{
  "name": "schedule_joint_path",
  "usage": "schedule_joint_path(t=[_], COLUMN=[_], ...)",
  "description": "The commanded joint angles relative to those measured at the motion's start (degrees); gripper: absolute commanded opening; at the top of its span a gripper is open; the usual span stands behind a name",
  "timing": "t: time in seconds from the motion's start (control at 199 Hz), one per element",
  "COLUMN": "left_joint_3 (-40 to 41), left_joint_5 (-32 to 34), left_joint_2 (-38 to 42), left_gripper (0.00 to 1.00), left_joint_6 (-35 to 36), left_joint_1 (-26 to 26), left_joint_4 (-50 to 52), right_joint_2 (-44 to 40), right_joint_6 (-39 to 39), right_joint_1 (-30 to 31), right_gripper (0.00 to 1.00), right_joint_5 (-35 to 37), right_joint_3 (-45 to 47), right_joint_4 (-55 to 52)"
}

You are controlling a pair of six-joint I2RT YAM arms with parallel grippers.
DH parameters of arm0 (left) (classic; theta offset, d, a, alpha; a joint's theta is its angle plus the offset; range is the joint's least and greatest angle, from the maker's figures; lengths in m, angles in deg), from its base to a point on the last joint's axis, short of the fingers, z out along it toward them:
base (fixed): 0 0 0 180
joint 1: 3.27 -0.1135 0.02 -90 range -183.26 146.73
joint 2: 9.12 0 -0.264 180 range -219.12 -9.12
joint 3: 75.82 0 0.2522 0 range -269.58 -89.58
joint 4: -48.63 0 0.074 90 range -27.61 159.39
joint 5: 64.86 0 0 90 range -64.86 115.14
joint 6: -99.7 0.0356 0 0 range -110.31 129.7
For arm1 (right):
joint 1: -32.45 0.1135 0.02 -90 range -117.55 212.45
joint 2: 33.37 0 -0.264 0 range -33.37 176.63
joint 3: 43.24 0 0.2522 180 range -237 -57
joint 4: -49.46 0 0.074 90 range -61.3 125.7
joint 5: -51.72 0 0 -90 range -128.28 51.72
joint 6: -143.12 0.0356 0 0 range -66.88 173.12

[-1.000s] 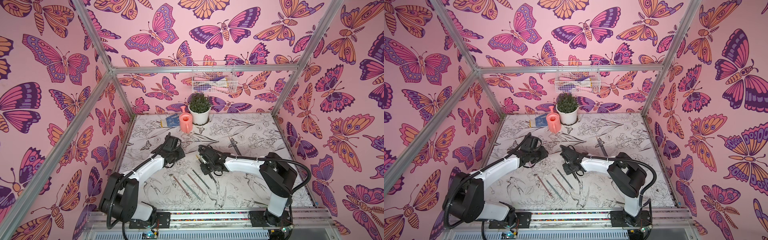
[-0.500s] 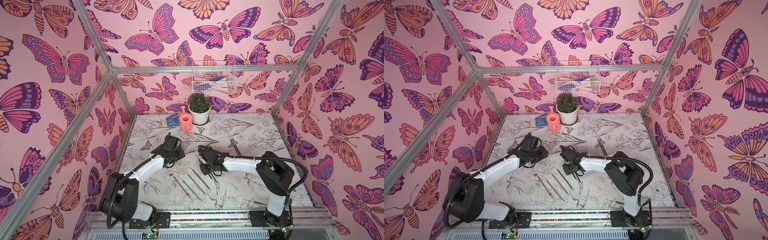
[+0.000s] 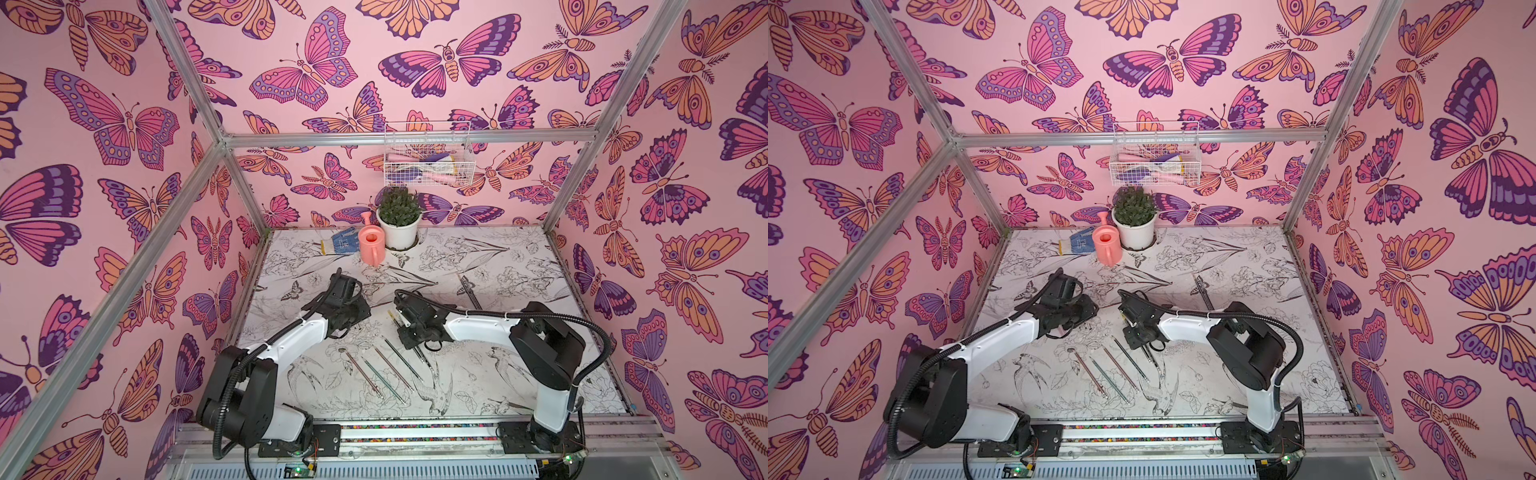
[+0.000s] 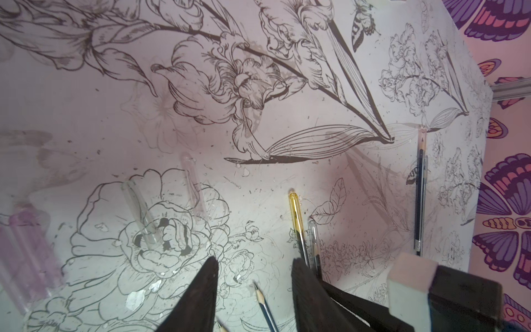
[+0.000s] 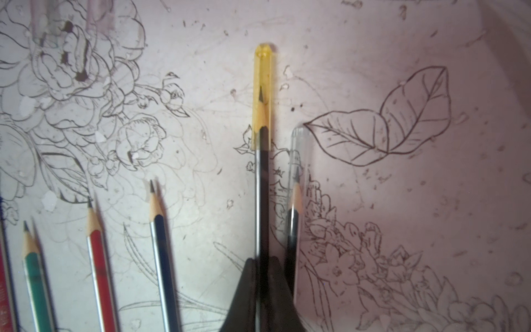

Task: Remove the protective cover of the pencils
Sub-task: Pick up the pencil from the center of the board.

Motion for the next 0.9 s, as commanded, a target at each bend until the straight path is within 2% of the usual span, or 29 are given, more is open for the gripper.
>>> schedule_joint_path(t=[0.0,0.14,0.356,0.617,0.892], left_joint_3=[4.13,10.41,15.47,18.14,18.38], left_joint_5=[-2.60,-5.33,-7.06,-6.09,-6.93], left_joint_2=[4.06,9.77,15.05,20.05,19.06], left_gripper=[0.45,0.45,0.44,0.44,0.41], left_joint_6=[-1.15,-3.03,-4.20,-4.41,-5.48], left_joint_1=[0.21,0.21,0.21,0.30,0.73], left_joint_4=[-7.05,-17.26,-24.59,-26.35,-27.44], right_joint_2=[-3.05,-6.82,-10.27,-12.15,-13.58], right_joint_6=[1.08,1.40,2.23,2.67,3.00], right_joint_1=[-0.24,0.11,0.83,2.64,4.85], right_gripper=[0.07,0.07,0.05,0.05,0.04], right_joint_5=[-1.02,-1.34,-2.47,-3.37,-3.54], right_joint_3=[0.53,1.95,3.45,3.45,2.70], right_joint_4=[-1.15,-0.45,1.06,2.00,2.99])
